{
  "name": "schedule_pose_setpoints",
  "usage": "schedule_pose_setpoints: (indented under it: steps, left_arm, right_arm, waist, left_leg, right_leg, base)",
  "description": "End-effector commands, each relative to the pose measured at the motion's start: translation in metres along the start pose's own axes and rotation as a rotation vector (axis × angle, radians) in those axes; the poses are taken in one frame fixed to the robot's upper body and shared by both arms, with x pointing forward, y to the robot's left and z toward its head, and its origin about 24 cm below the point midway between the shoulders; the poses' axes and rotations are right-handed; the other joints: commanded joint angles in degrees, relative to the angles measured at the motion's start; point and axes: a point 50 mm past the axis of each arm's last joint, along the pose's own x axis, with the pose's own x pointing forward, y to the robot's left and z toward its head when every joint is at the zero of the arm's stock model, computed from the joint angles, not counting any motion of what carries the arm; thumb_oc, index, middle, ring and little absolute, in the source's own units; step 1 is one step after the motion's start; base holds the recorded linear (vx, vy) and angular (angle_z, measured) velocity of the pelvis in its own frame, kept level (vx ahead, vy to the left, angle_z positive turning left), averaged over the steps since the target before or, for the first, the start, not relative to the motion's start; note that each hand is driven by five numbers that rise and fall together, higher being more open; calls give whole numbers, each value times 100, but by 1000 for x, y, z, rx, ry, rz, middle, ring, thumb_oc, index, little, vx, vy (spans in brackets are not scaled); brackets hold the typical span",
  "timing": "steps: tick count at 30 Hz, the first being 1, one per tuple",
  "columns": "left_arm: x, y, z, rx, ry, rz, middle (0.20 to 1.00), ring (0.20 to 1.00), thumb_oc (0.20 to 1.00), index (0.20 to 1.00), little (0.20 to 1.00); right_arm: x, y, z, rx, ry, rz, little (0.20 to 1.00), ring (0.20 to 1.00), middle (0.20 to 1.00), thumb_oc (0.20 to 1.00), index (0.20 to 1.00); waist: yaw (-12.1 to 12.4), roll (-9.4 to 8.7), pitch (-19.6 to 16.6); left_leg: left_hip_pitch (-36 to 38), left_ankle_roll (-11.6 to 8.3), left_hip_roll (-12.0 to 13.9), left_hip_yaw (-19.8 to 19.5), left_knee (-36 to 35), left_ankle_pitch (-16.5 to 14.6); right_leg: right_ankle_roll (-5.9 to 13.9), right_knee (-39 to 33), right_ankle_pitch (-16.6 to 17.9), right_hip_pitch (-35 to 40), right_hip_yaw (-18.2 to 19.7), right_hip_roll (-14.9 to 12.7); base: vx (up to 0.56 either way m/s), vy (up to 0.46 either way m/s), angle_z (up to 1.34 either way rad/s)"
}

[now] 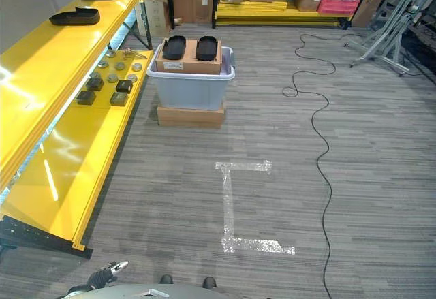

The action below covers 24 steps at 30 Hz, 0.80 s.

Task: Move parts from the plastic box to the shelf.

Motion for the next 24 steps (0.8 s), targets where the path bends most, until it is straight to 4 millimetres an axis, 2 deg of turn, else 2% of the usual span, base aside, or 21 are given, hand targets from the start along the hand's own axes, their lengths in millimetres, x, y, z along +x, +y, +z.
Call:
schedule_pose_setpoints:
  steps: [1,15,21,24]
  left_arm:
    - [4,0,11,21,-11,2,1000,1000,1000,1000,1000]
    - [4,2,9,5,14,20,1000,1000,1000,1000,1000]
    - [4,-2,4,-4,40,-4,1000,1000,1000,1000,1000]
    - [4,-4,4,-5,46,-27,1000,1000,1000,1000,1000]
  right_arm:
    - [1,-10,1,-60,10,-44,1000,1000,1000,1000,1000]
    - [2,-13,1,-64,19,-45,1000,1000,1000,1000,1000]
    - [1,-15,-3,-63,45,-50,1000,1000,1000,1000,1000]
    - [1,-17,-11,-53,109,-34,1000,1000,1000,1000,1000]
  waist:
    - [-10,-100,-97]
    - [3,-72,-122]
    - [15,-62,-147]
    - [27,-41,-158]
  left_leg:
    - [-177,41,-196,-24,195,-397]
    - [-136,29,-201,-23,196,-394]
    - [-100,19,-197,-13,181,-400]
    - [-62,17,-194,3,161,-401]
  right_leg:
    - [447,38,15,-62,-225,-255]
    - [451,20,20,-11,-255,-281]
    - [454,-16,25,34,-285,-293]
    - [457,-34,25,70,-308,-304]
  base:
    - [0,0,0]
    - [0,0,0]
    - [0,0,0]
    - [0,0,0]
